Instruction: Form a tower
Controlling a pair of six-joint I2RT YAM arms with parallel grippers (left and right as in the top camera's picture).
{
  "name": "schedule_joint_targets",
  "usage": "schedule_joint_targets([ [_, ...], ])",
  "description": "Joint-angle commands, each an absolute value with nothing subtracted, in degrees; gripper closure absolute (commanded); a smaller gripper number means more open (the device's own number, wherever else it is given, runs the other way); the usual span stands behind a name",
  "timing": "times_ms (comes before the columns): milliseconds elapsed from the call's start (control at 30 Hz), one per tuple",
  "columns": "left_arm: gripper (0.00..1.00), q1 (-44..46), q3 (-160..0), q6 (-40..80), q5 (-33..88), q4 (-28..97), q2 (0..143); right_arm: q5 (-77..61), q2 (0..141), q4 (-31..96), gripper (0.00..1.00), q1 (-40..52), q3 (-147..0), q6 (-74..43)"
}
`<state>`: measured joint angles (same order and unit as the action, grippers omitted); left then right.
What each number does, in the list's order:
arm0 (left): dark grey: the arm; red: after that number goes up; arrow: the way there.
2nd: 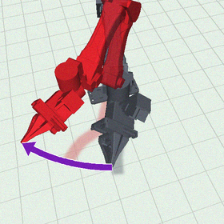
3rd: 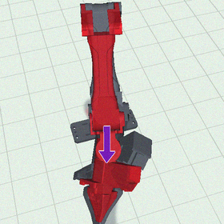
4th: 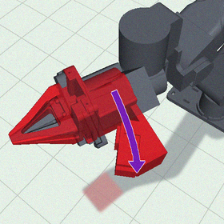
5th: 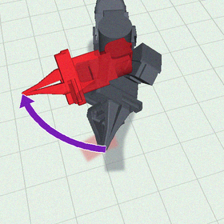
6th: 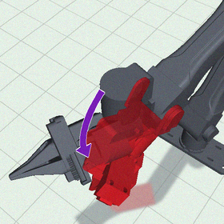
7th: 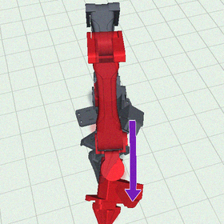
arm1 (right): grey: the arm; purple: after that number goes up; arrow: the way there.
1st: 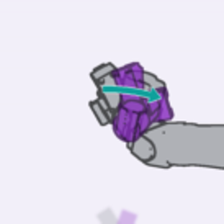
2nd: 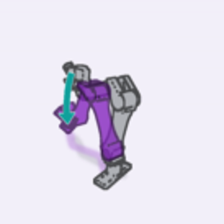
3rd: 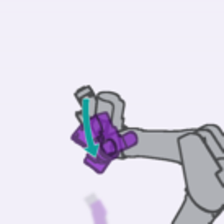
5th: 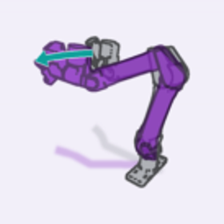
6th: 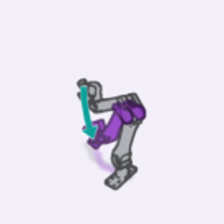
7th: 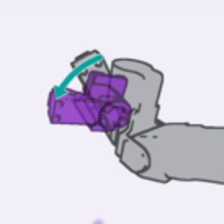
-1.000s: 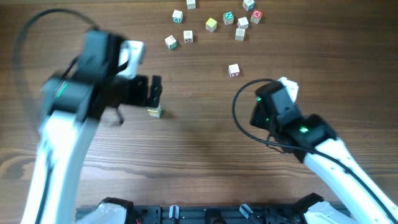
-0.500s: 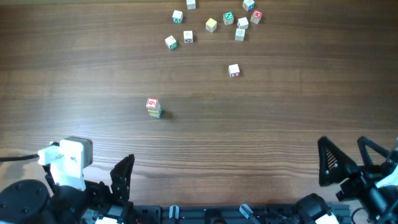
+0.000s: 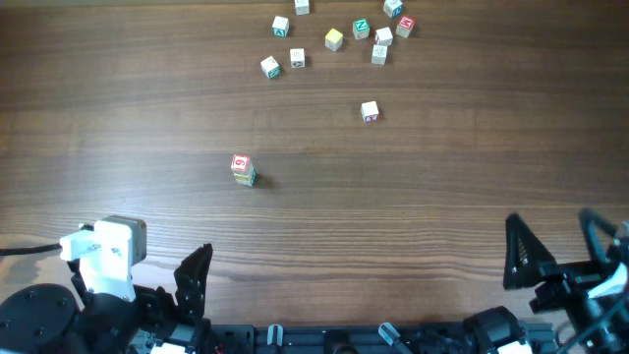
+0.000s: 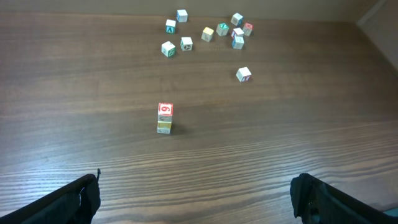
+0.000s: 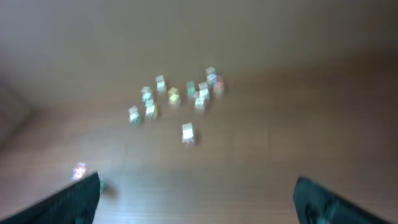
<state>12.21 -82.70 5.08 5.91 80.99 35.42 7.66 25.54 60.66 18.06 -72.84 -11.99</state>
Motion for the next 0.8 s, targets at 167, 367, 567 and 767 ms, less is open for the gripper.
schedule_joint_targets([
  [167,0.0,12.14,-82.28,5.63,6.17,80.88,35.62,-18.98,4.38,16.88,0.0,6.24,-38.89,2.2],
  [367,0.0,12.14,-82.28,5.63,6.17,80.88,35.62,-18.92,0.25,1.1,0.0,5.78,-21.61,-2.61],
  [567,0.0,12.14,-82.28,5.63,6.17,80.88,35.62,-18.92,0.21,-0.99,0.0,0.64,-10.04,-3.03],
  [767,0.0,12.14,-82.28,5.63,6.17,80.88,35.62,-15.16,0.19,-7.35,0.0,-0.03,-0.3,-7.31],
])
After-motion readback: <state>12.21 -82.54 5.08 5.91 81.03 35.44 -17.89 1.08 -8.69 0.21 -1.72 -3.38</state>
